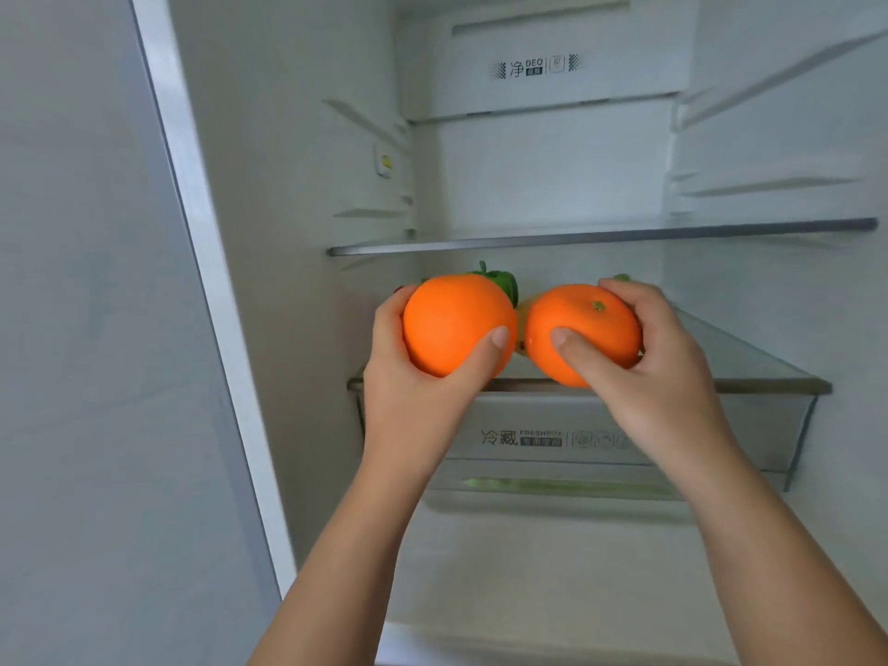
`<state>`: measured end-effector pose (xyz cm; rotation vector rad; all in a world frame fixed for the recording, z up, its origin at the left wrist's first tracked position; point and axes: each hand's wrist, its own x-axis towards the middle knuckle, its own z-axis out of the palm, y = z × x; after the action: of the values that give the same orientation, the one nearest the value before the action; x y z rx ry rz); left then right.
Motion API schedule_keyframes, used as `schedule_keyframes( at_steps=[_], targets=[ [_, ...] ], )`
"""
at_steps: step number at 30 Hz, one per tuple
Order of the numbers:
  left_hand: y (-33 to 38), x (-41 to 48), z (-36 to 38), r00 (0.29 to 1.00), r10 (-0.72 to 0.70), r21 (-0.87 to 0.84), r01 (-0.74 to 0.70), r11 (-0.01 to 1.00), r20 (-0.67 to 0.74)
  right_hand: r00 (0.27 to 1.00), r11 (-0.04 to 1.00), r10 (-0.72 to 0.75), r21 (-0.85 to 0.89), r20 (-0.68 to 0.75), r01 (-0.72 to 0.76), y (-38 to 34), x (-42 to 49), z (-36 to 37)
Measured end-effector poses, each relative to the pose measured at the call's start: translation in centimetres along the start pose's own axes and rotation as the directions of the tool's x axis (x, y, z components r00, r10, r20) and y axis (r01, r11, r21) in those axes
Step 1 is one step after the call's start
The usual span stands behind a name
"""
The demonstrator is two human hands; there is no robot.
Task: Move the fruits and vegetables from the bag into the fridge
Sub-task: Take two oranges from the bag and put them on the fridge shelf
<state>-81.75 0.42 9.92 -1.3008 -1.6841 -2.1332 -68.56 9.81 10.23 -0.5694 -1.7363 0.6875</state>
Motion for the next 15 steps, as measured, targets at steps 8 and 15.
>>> schedule_keyframes(
  at_steps=[8, 15],
  targets=[
    [1.5, 5.2, 1.6, 0.992, 0.122, -0.041, -0.122, 0.992, 0.014, 0.996, 0.997, -0.072, -0.041, -0.048, 0.070, -1.3, 4.0, -2.1],
    [2.1, 8.8, 3.0, 0.976, 0.211, -0.025, -0.210, 0.977, 0.050, 0.988, 0.986, -0.152, -0.072, -0.021, 0.150, -2.3, 7.3, -2.6]
  ],
)
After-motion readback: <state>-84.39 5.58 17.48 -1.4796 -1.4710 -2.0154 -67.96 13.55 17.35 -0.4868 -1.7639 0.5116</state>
